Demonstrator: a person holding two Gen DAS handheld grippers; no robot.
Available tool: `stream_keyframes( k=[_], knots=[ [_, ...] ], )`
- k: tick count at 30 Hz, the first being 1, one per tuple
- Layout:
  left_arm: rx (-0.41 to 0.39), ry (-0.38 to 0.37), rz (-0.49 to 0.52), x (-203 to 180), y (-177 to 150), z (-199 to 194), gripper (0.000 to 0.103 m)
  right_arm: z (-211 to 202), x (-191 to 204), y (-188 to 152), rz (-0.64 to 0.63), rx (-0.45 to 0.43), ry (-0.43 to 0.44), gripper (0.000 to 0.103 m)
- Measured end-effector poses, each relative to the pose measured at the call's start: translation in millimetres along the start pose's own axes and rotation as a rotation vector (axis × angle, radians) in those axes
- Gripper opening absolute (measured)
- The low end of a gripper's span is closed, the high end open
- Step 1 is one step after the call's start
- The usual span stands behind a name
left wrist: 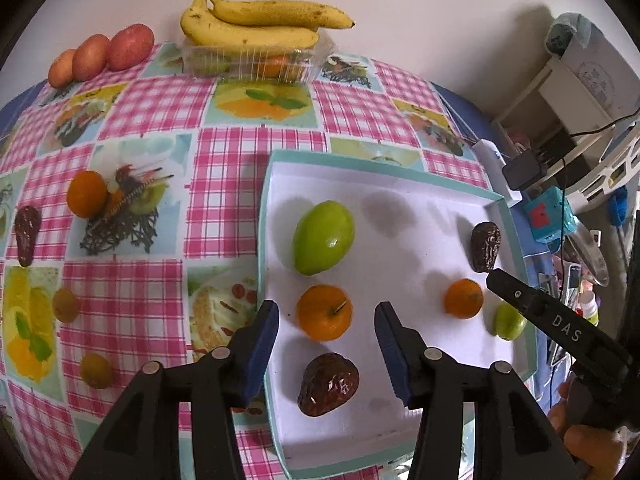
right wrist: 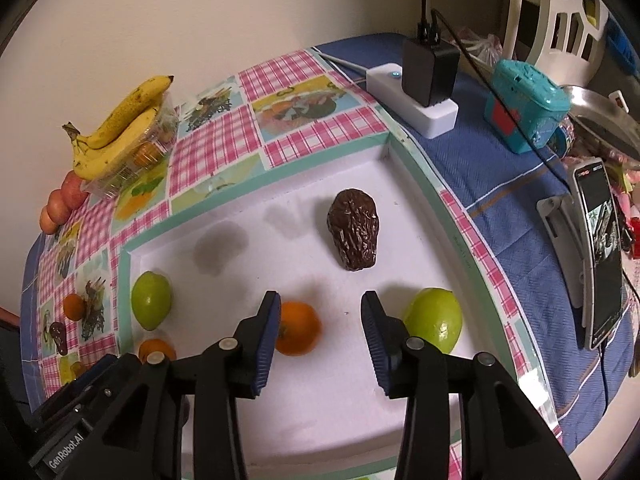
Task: Organize fruits
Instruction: 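Open the right tool to drop its orange while the left tool releases its orange, then withdraw both open tools from the tray toward the small round fruits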
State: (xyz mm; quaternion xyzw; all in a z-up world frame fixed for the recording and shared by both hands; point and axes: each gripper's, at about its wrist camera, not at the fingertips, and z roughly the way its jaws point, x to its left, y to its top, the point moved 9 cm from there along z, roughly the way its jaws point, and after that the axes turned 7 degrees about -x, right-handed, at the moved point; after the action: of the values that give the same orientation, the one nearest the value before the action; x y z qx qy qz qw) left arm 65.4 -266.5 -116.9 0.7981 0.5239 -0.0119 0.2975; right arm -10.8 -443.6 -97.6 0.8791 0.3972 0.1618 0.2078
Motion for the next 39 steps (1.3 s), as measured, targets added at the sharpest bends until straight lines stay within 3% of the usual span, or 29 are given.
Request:
stream_keyframes(
  k=[7,18,24,26,28,29,30,32,34,36,39],
  knots=[
    [-0.038,0.03,-0.025,20.2,11.4,-21.7,0.058,-10.5,11.3,-3.3,-0.038,-0.009,-0.005,0.043],
    [-0.101,0.204,-0.129,109.0,24.6,-51.2,0.064,-7.8,42.4,-17.8,-0.113,0.018,0.0,0.043],
    [-0.124,0.232,-0.188,140.7,28.5,-62.9,0.065,-6.3,63.8,-22.8,-0.15,0.023,0.016,0.043],
    [-0.129,0.243,-0.19,145.3,29.5,-65.2,0.073,-5.6,69.0,-23.6,-0.15,0.024,0.02,0.043],
    [-0.13,0.255,-0.191,148.4,29.5,-67.2,0.082,-4.5,73.9,-24.6,-0.149,0.023,0.021,0.052],
    [-0.129,0.263,-0.192,150.8,29.2,-67.6,0.086,-3.9,75.5,-25.1,-0.15,0.024,0.02,0.065],
    [-0.129,0.269,-0.194,152.5,28.7,-68.4,0.088,-3.2,77.2,-25.6,-0.152,0.025,0.019,0.071],
    [-0.125,0.292,-0.205,158.1,27.5,-67.9,0.102,-1.2,81.9,-27.4,-0.16,0.031,0.017,0.072],
    [-0.12,0.314,-0.22,165.0,26.3,-67.3,0.103,0.9,85.1,-29.2,-0.168,0.035,0.012,0.075],
    [-0.115,0.33,-0.234,170.1,24.3,-66.8,0.103,2.2,87.9,-30.3,-0.175,0.036,0.011,0.086],
    [-0.108,0.349,-0.241,177.3,21.9,-65.8,0.103,1.9,90.5,-29.6,-0.182,0.022,0.01,0.09]
  ],
)
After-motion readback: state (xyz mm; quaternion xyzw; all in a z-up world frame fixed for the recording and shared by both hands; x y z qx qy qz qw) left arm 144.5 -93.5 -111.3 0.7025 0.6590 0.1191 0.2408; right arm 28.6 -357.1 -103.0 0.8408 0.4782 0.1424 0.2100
